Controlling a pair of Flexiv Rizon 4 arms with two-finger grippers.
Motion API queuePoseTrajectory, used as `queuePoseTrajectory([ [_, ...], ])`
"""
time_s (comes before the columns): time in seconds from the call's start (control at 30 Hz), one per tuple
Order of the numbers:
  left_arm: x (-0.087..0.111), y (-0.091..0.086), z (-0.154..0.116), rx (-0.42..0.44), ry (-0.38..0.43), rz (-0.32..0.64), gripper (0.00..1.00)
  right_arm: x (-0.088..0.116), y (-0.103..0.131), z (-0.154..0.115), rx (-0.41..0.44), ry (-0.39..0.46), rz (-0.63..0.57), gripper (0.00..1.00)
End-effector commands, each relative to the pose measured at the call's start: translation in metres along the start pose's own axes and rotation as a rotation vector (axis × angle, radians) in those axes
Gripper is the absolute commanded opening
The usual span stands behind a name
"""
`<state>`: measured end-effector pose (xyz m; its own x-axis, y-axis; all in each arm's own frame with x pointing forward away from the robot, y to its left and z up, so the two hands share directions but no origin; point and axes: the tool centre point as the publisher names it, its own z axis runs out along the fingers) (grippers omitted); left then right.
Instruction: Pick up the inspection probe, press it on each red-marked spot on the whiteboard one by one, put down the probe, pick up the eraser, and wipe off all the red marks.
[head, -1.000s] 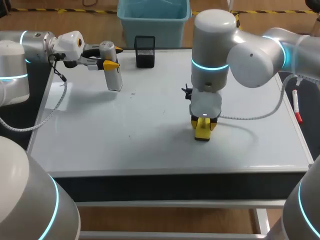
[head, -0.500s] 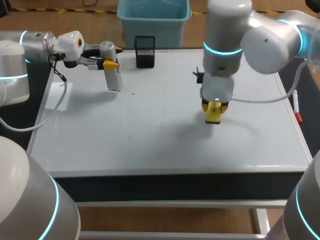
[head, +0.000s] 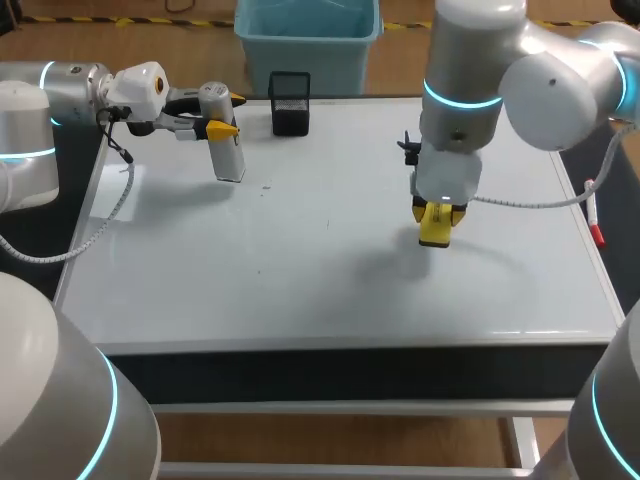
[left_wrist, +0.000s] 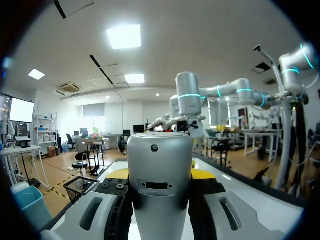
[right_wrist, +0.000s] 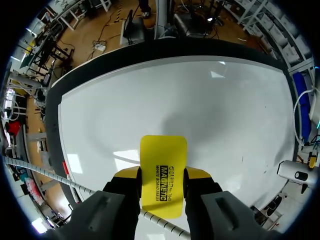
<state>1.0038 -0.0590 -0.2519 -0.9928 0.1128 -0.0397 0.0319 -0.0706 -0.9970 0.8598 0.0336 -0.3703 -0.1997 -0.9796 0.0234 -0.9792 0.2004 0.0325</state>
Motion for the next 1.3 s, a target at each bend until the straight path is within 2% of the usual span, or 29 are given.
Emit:
queuePoseTrajectory([
  [0.03,0.001,-0.001,0.000,-0.001,-0.002,0.001,0.00,0.001,0.000,-0.001,0.003,0.002,-0.002,0.00],
  [0.1,0.001,-0.001,0.000,-0.001,-0.002,0.001,0.00,0.001,0.000,-0.001,0.003,0.002,-0.002,0.00],
  [0.17,0.001,-0.001,0.000,-0.001,-0.002,0.001,0.00,0.000,-0.011,0.000,0.017,0.004,-0.002,0.00],
  [0.43,0.001,-0.001,0.000,-0.001,-0.002,0.001,0.00,-0.014,-0.073,-0.007,0.085,0.053,-0.027,0.00],
  [0.63,0.001,-0.001,0.000,-0.001,-0.002,0.001,0.00,-0.030,-0.121,0.002,0.039,0.035,-0.068,0.00],
  [0.7,0.001,-0.001,0.000,-0.001,-0.002,0.001,0.00,-0.034,-0.138,0.008,0.027,0.068,-0.091,0.00],
  [0.8,0.001,-0.001,0.000,-0.001,-0.002,0.001,0.00,-0.036,-0.162,0.014,-0.013,0.063,-0.111,0.00],
  [0.87,0.001,-0.001,0.000,-0.001,-0.002,0.001,0.00,-0.038,-0.176,0.015,-0.014,0.085,-0.124,0.00],
  [1.0,0.001,-0.001,0.000,-0.001,-0.002,0.001,0.00,-0.039,-0.204,0.012,-0.031,0.066,-0.125,0.00],
  [1.3,0.001,-0.001,0.000,-0.001,-0.002,0.001,0.00,-0.045,-0.250,0.008,-0.066,0.025,-0.104,0.00],
])
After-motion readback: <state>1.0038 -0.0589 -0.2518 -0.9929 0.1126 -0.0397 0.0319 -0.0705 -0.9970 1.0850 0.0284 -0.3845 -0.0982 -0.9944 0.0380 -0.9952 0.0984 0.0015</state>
